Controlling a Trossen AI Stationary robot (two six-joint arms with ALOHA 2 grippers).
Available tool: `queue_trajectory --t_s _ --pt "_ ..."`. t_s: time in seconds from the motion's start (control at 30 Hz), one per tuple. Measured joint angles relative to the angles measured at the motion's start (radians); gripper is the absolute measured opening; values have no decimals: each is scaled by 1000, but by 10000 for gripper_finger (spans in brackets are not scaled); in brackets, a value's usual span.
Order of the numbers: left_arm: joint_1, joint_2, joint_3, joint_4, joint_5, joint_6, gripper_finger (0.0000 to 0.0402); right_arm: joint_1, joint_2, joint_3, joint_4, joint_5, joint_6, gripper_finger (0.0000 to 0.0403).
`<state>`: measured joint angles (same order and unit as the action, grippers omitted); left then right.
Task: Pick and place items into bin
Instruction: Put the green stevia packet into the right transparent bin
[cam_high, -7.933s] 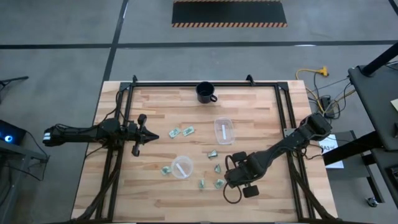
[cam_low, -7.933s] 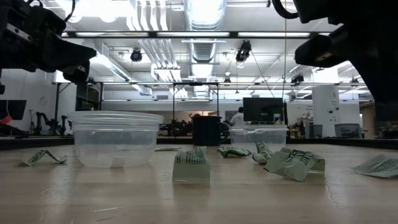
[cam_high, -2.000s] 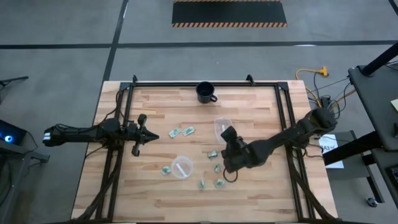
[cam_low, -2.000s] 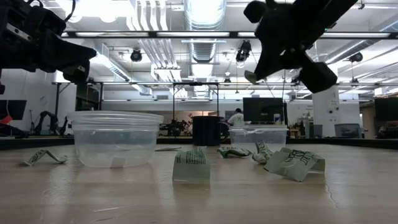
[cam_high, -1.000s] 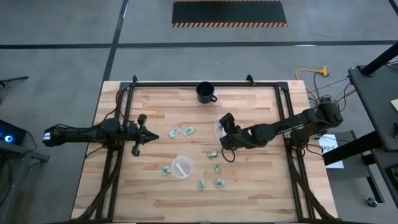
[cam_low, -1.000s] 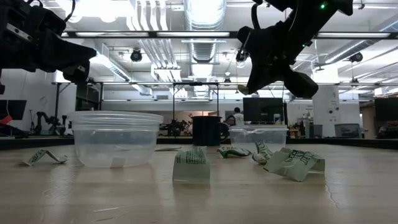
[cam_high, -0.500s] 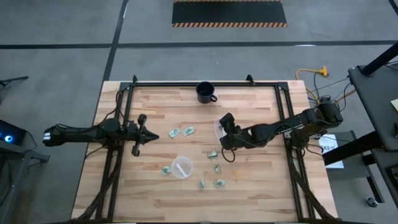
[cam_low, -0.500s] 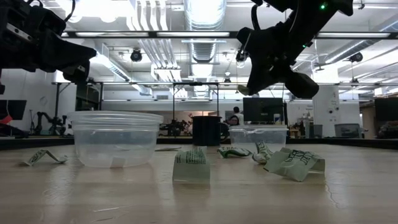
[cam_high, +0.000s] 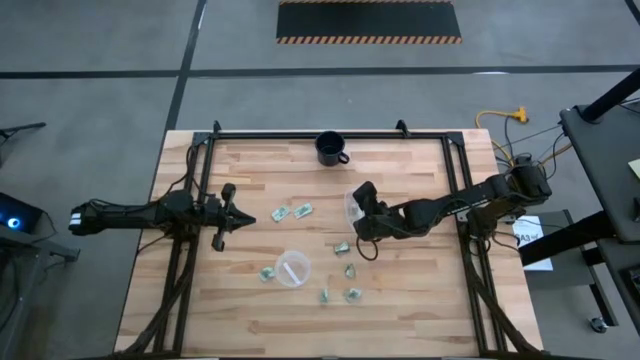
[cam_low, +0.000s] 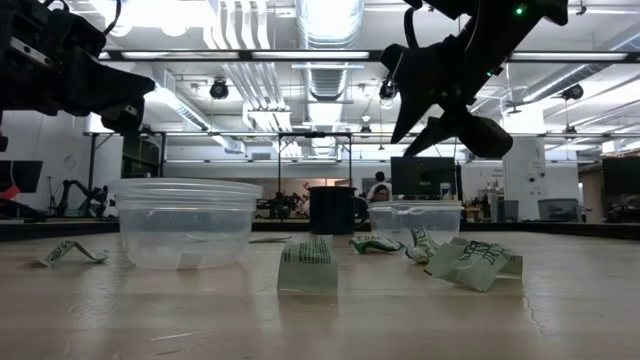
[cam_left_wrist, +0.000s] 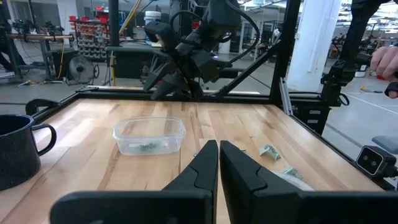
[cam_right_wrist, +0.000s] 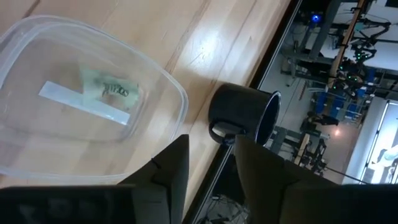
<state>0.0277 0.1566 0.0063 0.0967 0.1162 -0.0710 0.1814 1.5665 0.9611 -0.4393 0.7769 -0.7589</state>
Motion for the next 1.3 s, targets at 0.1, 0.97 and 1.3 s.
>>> queue_trajectory --t_s 0.1,0.97,1.3 --pt "0 0 0 0 0 0 0 0 0 0 0 0 0 131" --pt "0 0 0 0 0 0 0 2 -3 104 -32 -384 567 198" --pt "0 0 0 0 0 0 0 2 -3 269 -227 -653 658 206"
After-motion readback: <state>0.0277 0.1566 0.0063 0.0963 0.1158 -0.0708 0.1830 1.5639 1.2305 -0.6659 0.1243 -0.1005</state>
